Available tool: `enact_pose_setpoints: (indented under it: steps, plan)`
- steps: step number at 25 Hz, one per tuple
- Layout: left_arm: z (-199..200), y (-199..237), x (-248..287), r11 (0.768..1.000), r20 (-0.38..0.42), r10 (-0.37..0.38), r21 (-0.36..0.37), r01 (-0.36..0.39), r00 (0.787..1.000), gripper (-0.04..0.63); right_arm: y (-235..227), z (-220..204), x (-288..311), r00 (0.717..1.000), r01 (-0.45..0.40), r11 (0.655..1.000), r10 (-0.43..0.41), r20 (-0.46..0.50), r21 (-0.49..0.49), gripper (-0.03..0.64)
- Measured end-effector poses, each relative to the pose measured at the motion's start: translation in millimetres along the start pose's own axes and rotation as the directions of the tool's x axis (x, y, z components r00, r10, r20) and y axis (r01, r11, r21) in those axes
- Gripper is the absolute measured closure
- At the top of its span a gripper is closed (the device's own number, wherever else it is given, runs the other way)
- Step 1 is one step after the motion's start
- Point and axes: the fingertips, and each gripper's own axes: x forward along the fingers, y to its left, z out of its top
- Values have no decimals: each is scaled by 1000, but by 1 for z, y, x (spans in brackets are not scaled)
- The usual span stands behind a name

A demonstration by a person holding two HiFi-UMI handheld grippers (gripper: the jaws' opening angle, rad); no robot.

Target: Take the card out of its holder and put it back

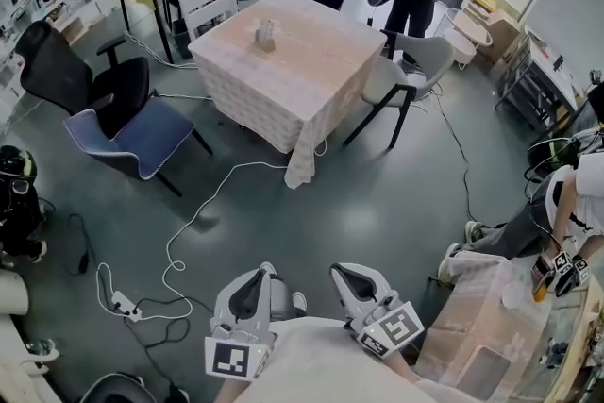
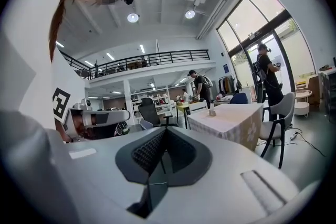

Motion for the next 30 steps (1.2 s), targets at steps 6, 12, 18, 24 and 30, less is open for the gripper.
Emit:
enact_pose_setpoints:
  steps: [6, 12, 18, 24, 30]
  plan:
    - [3, 32, 25, 1000, -5, 4, 3, -4, 1000, 594, -15, 5, 36, 1000, 7, 1000, -7, -1, 0, 618]
    - [26, 81, 63, 1000, 6, 14, -1, -14, 1000, 594, -36, 33, 89, 999, 51, 999, -51, 19, -3, 618]
    - [40, 117, 90, 1000, 6, -23, 0, 23, 1000, 594, -51, 50, 128, 994, 105, 994, -104, 37, -11, 618]
    - [32, 149, 100, 999, -3, -34, 5, 34, 999, 594, -53, 42, 163, 992, 120, 993, -121, 43, 9, 618]
    - [28, 163, 105, 1000, -17, -14, -16, 14, 1000, 594, -53, 38, 182, 995, 97, 995, -97, 16, 14, 618]
